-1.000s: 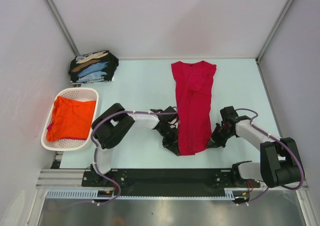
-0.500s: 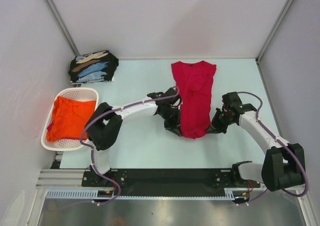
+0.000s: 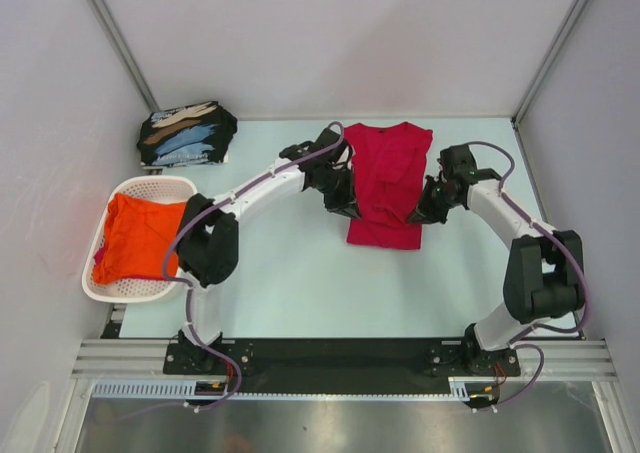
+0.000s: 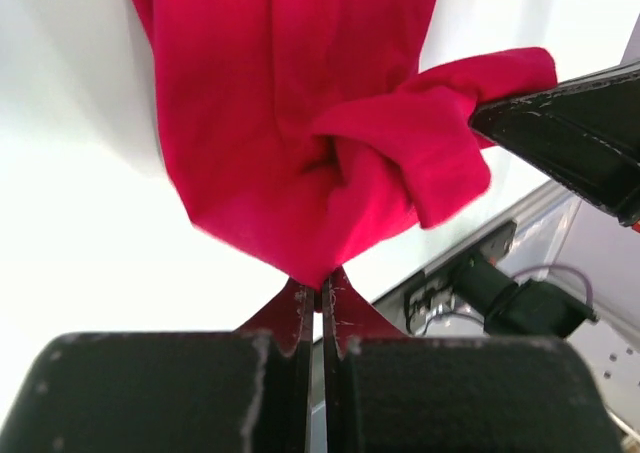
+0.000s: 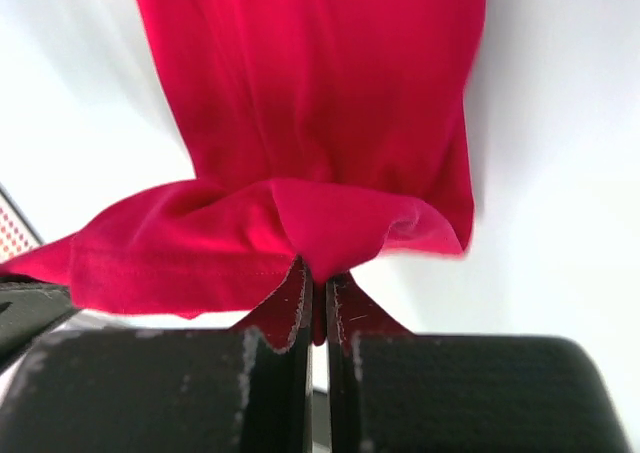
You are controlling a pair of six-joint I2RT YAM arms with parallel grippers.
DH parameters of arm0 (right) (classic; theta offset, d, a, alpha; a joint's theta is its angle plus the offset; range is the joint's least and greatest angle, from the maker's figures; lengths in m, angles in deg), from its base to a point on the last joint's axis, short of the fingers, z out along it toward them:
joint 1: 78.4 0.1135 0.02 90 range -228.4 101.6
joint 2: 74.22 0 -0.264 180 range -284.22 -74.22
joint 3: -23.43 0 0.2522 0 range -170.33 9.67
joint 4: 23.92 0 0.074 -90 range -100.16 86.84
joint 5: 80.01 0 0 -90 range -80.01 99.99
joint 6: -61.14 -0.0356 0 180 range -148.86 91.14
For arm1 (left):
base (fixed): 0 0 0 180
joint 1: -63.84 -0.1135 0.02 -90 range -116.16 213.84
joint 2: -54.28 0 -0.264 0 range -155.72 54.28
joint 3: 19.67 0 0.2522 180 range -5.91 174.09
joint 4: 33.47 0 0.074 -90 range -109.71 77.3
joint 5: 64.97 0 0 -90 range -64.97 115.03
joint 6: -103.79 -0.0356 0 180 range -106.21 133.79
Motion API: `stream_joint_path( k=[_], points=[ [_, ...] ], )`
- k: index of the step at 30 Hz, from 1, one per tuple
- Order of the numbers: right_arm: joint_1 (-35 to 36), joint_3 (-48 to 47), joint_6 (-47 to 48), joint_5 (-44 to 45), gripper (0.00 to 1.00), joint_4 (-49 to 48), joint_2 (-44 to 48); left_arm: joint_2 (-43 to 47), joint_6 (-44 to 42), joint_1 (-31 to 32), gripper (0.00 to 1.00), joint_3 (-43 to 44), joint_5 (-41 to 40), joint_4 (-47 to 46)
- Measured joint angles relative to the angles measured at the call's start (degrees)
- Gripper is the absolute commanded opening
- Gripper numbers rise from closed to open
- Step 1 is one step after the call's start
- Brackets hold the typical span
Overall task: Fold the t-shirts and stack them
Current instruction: Fold the folded rectangular tshirt in 1/3 of the way
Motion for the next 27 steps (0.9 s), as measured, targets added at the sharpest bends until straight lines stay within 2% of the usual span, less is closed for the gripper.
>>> stream_joint_path(
  k=[10,19,20,21,22,23,24,25,27],
  points=[
    [-1.8,-14.1,4.3,1.8,0.00,-3.0,-14.3,-12.5,-2.1,-2.1,0.00,13.7,0.8,1.2],
    [-2.0,-22.0,5.9,2.4,0.00,-3.5,-23.9,-20.2,-2.5,-4.3,0.01,22.9,2.3,3.2],
    [-2.0,-22.8,6.0,2.4,0.00,-3.5,-24.9,-21.1,-2.5,-4.8,0.10,23.9,2.4,3.4],
    [-2.0,-23.8,6.0,2.4,0.00,-3.6,-25.9,-22.0,-2.5,-5.3,0.51,25.1,2.6,3.5],
    [-2.0,-24.3,6.0,2.4,0.07,-3.6,-26.7,-22.9,-2.6,-5.8,0.70,26.3,2.8,3.6],
    [-2.1,-25.0,6.1,2.4,0.14,-3.6,-27.6,-23.9,-3.0,-6.2,0.96,27.5,3.1,3.7],
    [-2.1,-25.7,6.1,2.4,0.19,-3.6,-28.4,-24.9,-3.0,-6.7,1.00,28.7,3.7,3.8],
    [-2.2,-26.5,6.2,2.5,0.45,-3.4,-29.3,-25.9,-3.1,-7.1,1.00,30.0,4.2,3.8],
    [-2.2,-27.9,5.9,3.1,0.60,-3.3,-30.9,-27.6,-2.9,-7.7,1.00,31.9,5.2,3.7]
  ],
)
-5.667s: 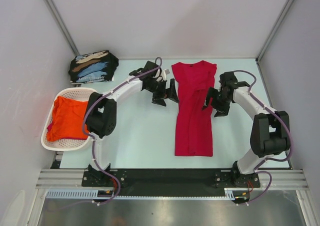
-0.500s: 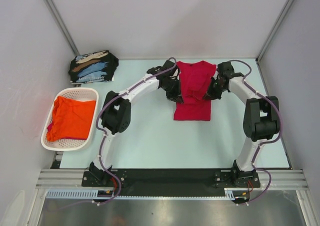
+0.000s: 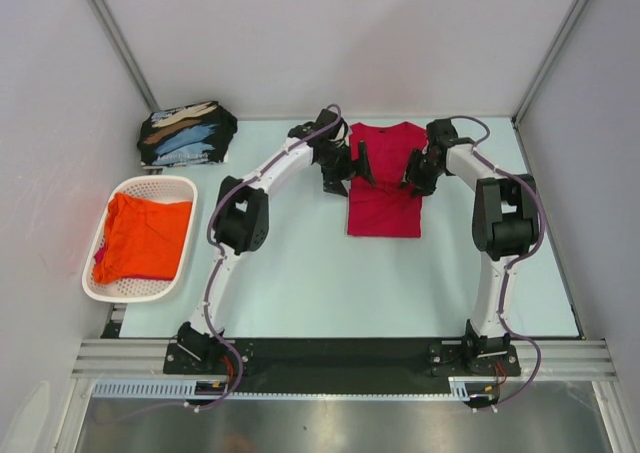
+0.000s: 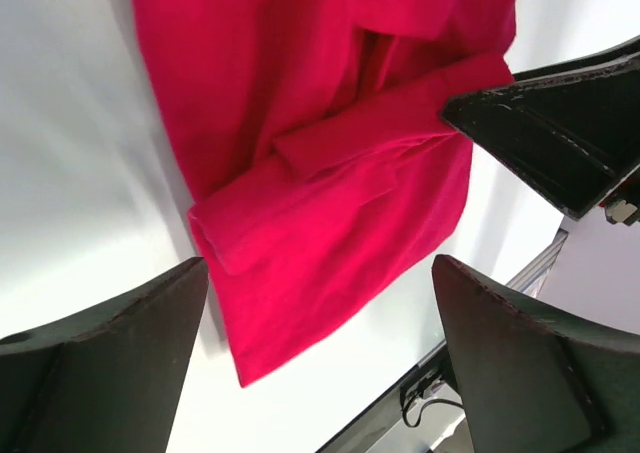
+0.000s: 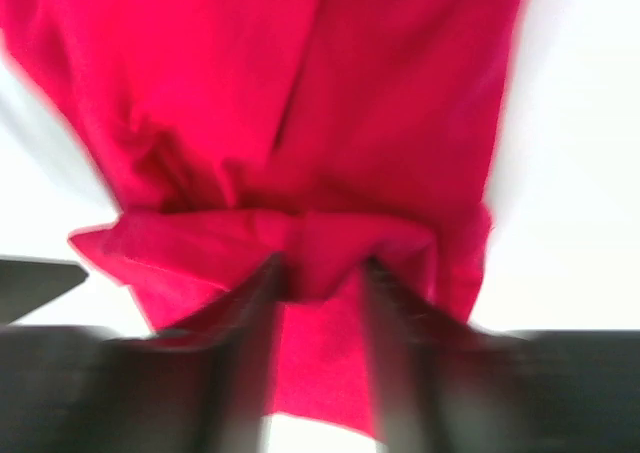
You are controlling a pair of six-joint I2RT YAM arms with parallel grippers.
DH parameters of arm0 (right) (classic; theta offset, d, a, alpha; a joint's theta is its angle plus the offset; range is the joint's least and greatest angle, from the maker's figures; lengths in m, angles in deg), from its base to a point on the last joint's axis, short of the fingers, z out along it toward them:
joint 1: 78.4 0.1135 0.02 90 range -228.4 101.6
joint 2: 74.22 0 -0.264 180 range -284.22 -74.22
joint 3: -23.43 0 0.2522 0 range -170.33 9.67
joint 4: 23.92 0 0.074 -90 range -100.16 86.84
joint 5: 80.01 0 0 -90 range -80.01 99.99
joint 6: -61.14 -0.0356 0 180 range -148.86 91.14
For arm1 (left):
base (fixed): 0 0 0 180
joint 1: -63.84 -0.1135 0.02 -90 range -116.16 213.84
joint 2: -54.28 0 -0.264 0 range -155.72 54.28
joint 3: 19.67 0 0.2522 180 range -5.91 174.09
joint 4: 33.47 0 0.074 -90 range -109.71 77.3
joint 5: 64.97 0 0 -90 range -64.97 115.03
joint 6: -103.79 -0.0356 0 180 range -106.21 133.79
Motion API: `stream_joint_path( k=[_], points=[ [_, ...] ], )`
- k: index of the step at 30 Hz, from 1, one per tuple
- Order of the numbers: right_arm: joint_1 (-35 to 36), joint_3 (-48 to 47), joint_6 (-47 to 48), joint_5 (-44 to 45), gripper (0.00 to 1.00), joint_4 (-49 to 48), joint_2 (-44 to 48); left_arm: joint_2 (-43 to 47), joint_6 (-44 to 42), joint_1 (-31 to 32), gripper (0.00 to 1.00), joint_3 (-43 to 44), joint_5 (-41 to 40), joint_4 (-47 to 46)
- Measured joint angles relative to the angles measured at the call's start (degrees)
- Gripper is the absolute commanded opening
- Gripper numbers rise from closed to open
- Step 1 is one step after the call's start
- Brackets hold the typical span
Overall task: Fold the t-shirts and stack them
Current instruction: Fold the folded rectangular tshirt in 1/3 of the way
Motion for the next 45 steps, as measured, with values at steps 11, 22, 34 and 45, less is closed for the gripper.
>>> stream_joint_path(
  k=[11,22,34,45],
  points=[
    [1.5,6.6,-0.9,10.1,0.13,-6.9,12.5,6.6,-1.3,-1.2,0.01,-9.4,2.6,-3.6],
    [3.0,13.2,-4.5,-1.9,0.00,-13.6,17.6,17.3,-1.6,-1.2,0.00,-24.6,7.2,-11.6],
    [4.0,7.0,-7.0,-9.6,0.00,-10.7,-0.5,4.8,0.9,-1.1,0.00,-16.9,10.2,-14.3],
    [5.2,-3.4,-9.3,-5.6,0.00,-14.7,-5.8,3.1,0.8,-1.1,0.00,-13.7,10.6,-13.0]
  ],
)
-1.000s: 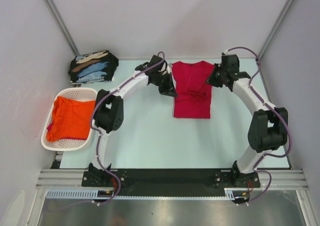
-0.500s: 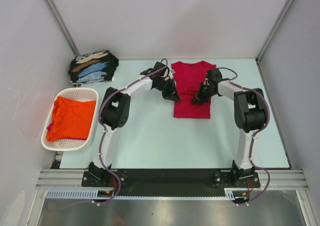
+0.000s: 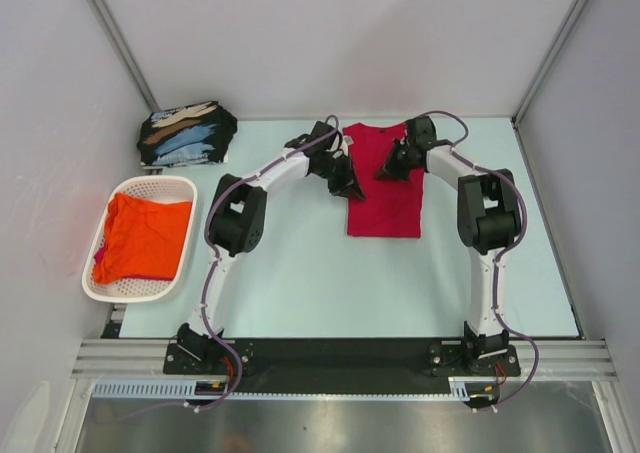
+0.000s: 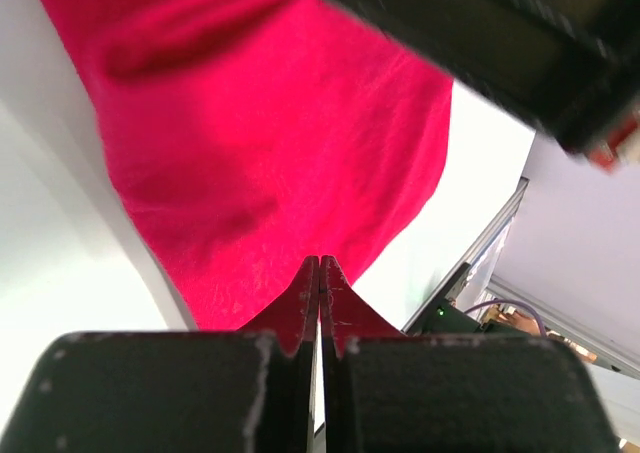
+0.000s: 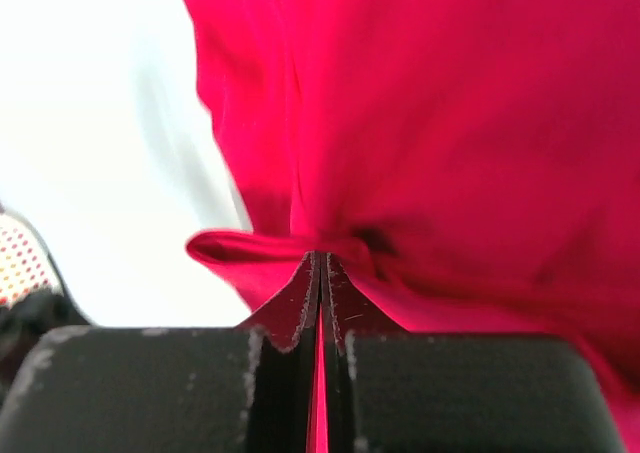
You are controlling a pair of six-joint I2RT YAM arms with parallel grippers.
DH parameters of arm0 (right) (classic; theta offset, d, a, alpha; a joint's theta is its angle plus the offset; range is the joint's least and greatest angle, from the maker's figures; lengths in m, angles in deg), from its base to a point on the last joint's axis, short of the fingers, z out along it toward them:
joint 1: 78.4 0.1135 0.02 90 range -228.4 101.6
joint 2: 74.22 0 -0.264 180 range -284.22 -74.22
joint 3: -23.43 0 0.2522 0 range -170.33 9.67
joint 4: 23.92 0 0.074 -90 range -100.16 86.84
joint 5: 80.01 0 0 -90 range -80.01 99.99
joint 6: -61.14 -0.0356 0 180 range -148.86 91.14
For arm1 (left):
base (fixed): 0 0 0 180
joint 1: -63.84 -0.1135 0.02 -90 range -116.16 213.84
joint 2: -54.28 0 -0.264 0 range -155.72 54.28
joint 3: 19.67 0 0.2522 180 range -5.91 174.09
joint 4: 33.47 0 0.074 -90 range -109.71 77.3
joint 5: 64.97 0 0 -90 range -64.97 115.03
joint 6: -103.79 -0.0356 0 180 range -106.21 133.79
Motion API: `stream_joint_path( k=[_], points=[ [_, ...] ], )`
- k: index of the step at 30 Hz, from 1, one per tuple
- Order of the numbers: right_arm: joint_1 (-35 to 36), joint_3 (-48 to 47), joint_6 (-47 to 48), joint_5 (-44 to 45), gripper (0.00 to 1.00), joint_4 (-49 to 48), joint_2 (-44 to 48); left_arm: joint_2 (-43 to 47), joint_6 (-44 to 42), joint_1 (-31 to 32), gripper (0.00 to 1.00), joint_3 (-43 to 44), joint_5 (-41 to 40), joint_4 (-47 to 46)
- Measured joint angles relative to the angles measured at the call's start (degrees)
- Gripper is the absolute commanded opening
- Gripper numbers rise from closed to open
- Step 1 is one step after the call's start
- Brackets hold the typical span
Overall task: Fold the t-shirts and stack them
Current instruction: Fold the folded rectangular tshirt in 1/3 of the way
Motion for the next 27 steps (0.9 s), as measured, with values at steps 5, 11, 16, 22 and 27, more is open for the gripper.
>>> stream_joint_path(
  k=[5,11,16,22,27],
  points=[
    [0.5,-2.3,0.1,2.9,0.00,-0.2,-2.6,0.3,-0.8,0.0,0.01,-1.4,-0.2,0.1],
    [-0.9,6.2,1.7,9.3,0.21,0.6,8.9,8.0,-4.1,-0.6,0.86,-12.0,-3.3,0.4],
    [-9.0,15.6,2.9,9.9,0.63,1.3,30.1,22.1,-5.0,-3.1,1.00,-25.2,-4.9,-3.3],
    [-17.5,32.4,2.6,6.4,0.69,1.6,45.0,26.2,-4.9,-5.7,1.00,-32.8,-4.4,-8.2],
    [-17.0,47.6,-0.3,0.1,0.67,2.7,42.3,20.2,-3.9,-5.2,1.00,-36.2,-3.3,-9.7]
  ],
)
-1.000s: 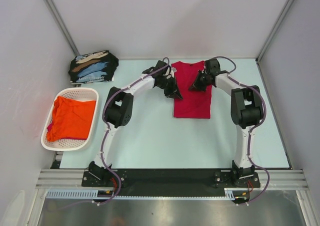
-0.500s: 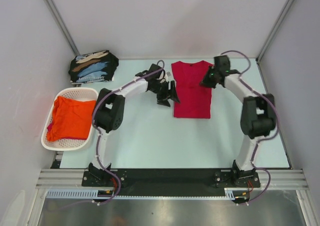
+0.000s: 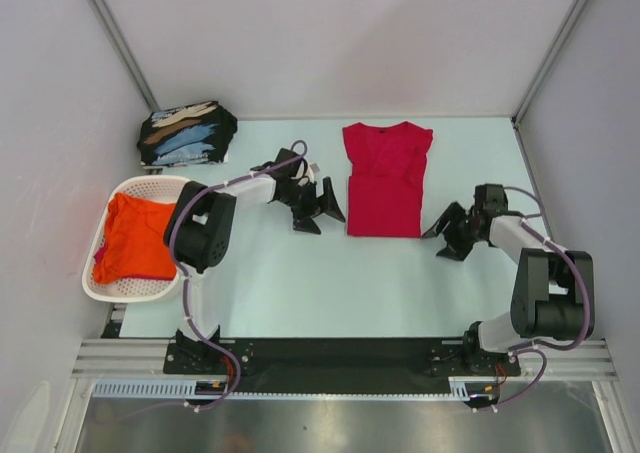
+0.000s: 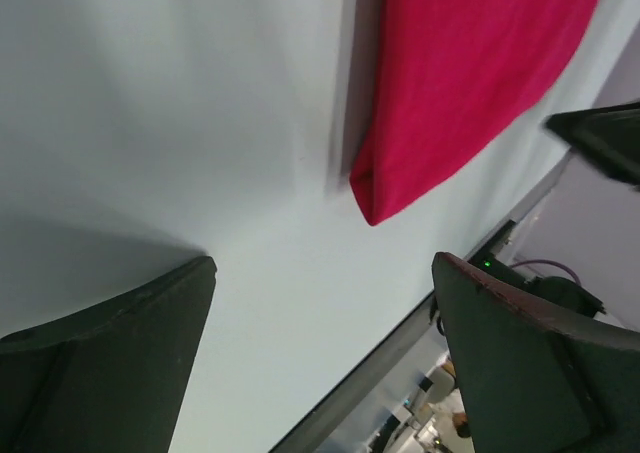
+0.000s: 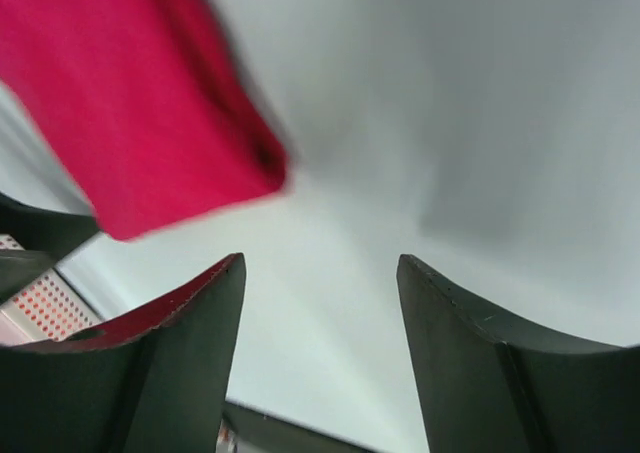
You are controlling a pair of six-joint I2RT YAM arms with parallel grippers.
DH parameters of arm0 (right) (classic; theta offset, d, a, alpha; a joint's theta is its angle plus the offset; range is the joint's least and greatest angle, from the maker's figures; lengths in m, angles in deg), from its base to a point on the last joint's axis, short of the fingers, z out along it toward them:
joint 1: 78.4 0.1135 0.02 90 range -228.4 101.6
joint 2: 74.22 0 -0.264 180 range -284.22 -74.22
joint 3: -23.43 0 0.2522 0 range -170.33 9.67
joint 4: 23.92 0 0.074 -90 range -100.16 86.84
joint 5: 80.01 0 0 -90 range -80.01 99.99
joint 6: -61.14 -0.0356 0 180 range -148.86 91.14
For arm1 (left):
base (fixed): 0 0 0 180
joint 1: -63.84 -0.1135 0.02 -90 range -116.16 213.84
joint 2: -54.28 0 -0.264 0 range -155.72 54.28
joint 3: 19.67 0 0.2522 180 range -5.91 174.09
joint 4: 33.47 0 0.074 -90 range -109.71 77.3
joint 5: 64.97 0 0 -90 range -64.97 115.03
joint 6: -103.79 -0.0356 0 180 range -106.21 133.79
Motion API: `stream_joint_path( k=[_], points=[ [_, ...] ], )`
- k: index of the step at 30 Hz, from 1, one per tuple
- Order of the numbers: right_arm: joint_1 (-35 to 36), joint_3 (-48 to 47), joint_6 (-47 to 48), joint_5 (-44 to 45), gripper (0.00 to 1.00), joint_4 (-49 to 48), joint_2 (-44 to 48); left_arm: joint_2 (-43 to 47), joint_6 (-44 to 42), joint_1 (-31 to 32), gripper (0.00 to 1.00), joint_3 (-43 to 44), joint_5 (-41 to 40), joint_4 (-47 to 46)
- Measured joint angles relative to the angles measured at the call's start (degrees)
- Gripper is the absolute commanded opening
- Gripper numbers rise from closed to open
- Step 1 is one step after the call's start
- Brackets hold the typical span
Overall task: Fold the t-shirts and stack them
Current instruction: Fold the folded rectangular tshirt in 1/3 of the way, then grab one side of the 2/3 rectangular tshirt with both arms
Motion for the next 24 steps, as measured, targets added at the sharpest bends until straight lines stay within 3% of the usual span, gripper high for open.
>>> stream_joint_path(
  k=[7,21,23,24],
  points=[
    [0.2,5.7,-2.8,-5.0,0.66,-1.2,-2.0,-1.6,1.5,0.2,1.00,0.7,3.6,-1.5],
    [5.8,-3.7,-5.1,-8.7,0.62,-9.0,-15.3,-8.4,3.5,5.7,1.00,9.6,6.3,-2.5],
    [6.7,-5.0,-5.5,-8.9,0.53,-9.7,-16.8,-8.7,3.7,6.4,0.98,10.1,6.4,-2.5],
    [7.1,-5.6,-5.5,-8.9,0.45,-9.9,-17.5,-8.9,3.8,6.6,0.91,10.2,6.5,-2.5]
  ],
)
